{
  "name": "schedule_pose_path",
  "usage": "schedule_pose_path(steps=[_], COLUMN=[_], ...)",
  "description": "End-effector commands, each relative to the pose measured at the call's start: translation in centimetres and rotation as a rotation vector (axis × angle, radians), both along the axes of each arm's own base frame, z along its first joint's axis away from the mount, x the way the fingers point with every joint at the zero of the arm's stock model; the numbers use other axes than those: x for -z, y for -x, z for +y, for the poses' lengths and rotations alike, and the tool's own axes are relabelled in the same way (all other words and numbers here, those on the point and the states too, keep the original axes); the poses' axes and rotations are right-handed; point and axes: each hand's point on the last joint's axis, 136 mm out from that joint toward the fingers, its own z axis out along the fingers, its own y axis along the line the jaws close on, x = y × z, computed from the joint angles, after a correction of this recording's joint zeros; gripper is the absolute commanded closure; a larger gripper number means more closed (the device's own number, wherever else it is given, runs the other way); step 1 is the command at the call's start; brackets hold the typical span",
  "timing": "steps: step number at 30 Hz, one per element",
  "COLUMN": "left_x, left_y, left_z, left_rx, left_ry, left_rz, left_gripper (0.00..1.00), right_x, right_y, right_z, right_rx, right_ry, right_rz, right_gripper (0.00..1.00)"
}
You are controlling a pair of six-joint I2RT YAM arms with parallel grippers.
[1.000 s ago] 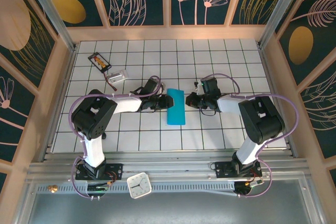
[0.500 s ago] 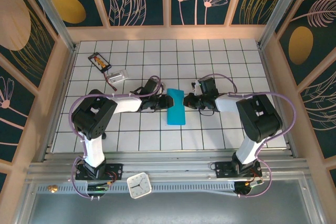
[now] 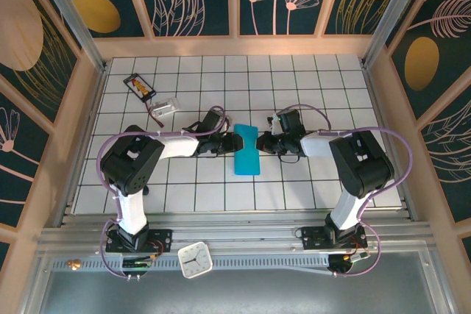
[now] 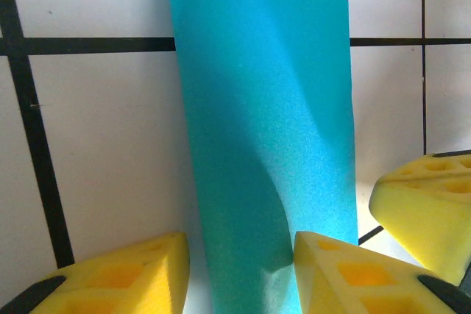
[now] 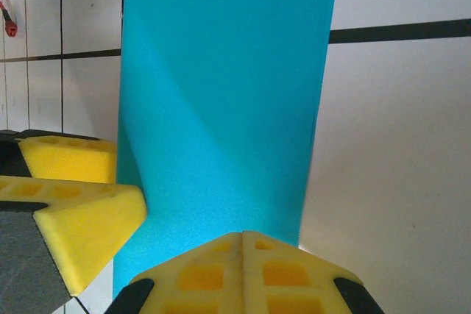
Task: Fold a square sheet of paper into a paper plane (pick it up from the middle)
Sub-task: First fold in half a square sheet of paper at the center of the table.
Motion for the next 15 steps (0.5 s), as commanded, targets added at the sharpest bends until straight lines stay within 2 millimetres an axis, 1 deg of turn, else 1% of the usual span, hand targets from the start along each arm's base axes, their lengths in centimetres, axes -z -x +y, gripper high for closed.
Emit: schedule_pose_path(steps=[1, 8, 15], left_x=[7.3, 7.3, 7.4], left_y=[2.5, 2.5, 2.5], left_z=[2.6, 2.5, 2.5], left_rx=[-0.011, -0.011, -0.012], left_ry=[-0.165, -0.164, -0.165], left_rz=[0.119, 0.122, 0.123], left_gripper=[0.57, 0.57, 0.57], right_x=[-0.8, 0.2, 1.5], right_y=[-0.4, -0.2, 0.0], right_z=[1.1, 1.0, 0.4], right_rx=[-0.013, -0.013, 0.004], right_ry=[-0.034, -0.021, 0.017], right_rz=[-0.013, 0.003, 0.014], right_gripper=[1.0, 1.0, 1.0])
